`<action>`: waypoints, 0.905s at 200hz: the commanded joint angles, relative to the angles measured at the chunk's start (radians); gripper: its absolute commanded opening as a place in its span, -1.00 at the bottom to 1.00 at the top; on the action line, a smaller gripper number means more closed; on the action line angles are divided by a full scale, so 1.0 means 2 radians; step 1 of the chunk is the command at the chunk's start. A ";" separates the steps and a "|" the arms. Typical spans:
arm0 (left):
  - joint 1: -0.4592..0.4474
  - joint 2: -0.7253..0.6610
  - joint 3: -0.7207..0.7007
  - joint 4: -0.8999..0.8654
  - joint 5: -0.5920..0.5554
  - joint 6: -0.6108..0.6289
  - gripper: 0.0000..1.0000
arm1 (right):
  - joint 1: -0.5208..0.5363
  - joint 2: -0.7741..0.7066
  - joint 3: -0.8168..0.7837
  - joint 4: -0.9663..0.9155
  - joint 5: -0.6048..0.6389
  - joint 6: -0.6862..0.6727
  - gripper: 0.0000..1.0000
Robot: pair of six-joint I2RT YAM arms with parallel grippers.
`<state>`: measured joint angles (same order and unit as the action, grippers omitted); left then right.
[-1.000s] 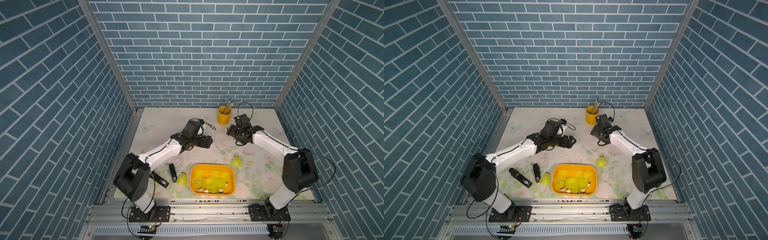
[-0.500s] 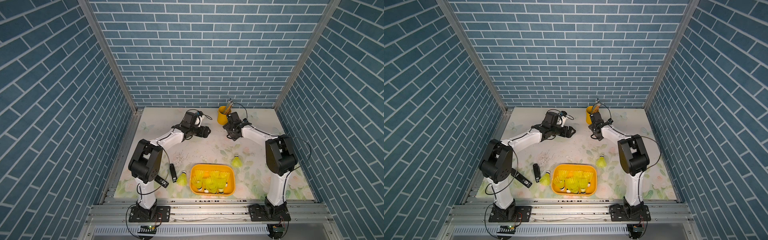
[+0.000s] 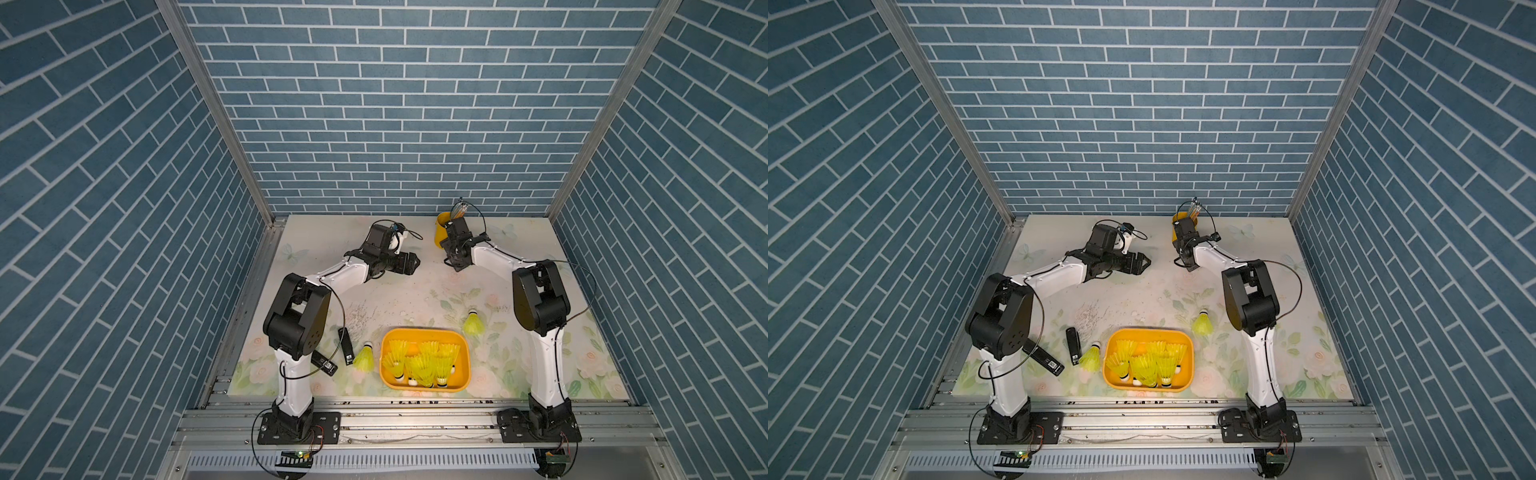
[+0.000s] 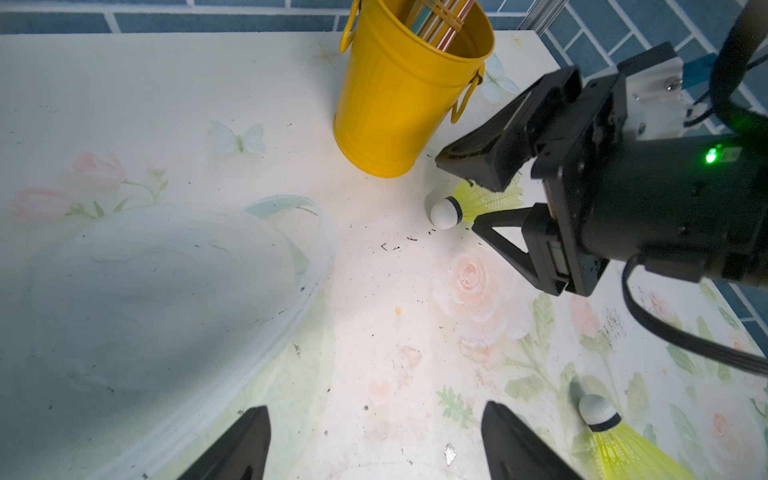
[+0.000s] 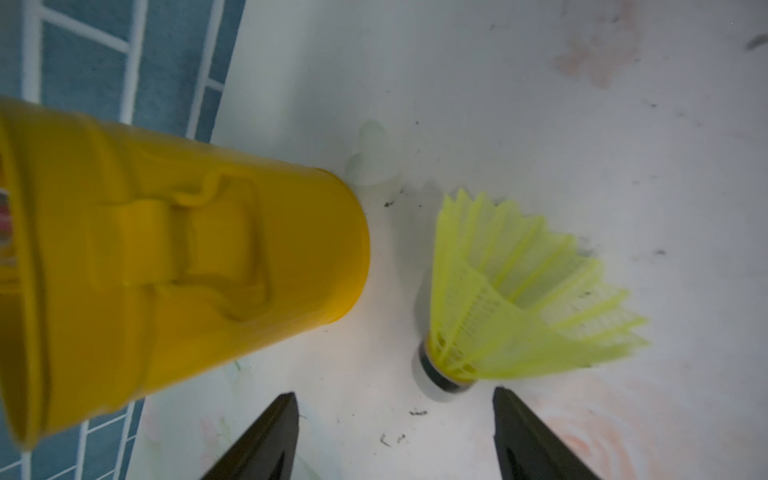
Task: Put the shuttlecocks into the storage box
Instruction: Pick up the shuttlecock at the center of the board.
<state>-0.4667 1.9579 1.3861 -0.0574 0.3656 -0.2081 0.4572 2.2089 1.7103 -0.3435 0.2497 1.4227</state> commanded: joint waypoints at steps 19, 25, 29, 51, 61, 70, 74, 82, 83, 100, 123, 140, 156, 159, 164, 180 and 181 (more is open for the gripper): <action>0.004 0.000 0.015 -0.002 0.003 0.009 0.71 | 0.000 0.048 0.054 -0.086 0.040 0.041 0.50; 0.005 -0.002 0.015 -0.003 0.001 0.010 0.71 | 0.000 0.054 0.064 -0.097 0.044 0.045 0.50; 0.005 -0.002 0.014 -0.003 0.001 0.010 0.71 | 0.000 0.058 0.071 -0.102 0.046 0.046 0.49; 0.005 -0.004 0.018 -0.008 0.000 0.011 0.71 | -0.001 0.079 0.105 -0.135 0.051 0.050 0.48; 0.005 -0.004 0.019 -0.010 -0.002 0.011 0.71 | -0.001 0.084 0.112 -0.136 0.051 0.050 0.47; 0.005 -0.006 0.021 -0.012 -0.004 0.012 0.71 | -0.002 0.087 0.115 -0.137 0.051 0.047 0.46; 0.006 -0.005 0.021 -0.013 -0.004 0.012 0.71 | -0.002 0.089 0.118 -0.138 0.050 0.044 0.43; 0.005 -0.006 0.023 -0.015 -0.007 0.013 0.71 | -0.002 0.093 0.122 -0.142 0.048 0.042 0.39; 0.005 -0.005 0.023 -0.015 -0.007 0.013 0.70 | -0.002 0.093 0.122 -0.142 0.048 0.041 0.38; 0.006 -0.004 0.027 -0.019 -0.007 0.013 0.70 | -0.001 0.097 0.125 -0.146 0.040 0.033 0.26; 0.006 -0.002 0.034 -0.025 -0.008 0.014 0.70 | -0.001 0.096 0.114 -0.149 0.030 0.026 0.25; 0.006 -0.001 0.035 -0.024 -0.009 0.014 0.70 | 0.002 0.090 0.106 -0.151 0.032 0.021 0.25; 0.005 -0.001 0.033 -0.025 -0.010 0.013 0.70 | 0.004 0.086 0.097 -0.148 0.035 0.016 0.09; 0.005 -0.001 0.033 -0.024 -0.010 0.013 0.70 | 0.003 0.086 0.096 -0.147 0.035 0.016 0.05; 0.006 -0.002 0.032 -0.024 -0.010 0.012 0.70 | 0.004 0.086 0.094 -0.145 0.032 0.015 0.00; 0.005 -0.004 0.028 -0.023 -0.010 0.011 0.69 | 0.004 0.087 0.089 -0.141 0.029 0.012 -0.09; 0.005 -0.004 0.027 -0.023 -0.010 0.011 0.69 | 0.004 0.087 0.089 -0.140 0.029 0.012 -0.10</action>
<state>-0.4622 1.9606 1.4372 -0.0948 0.3550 -0.1936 0.4595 2.3734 1.9274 -0.5751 0.3199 1.4670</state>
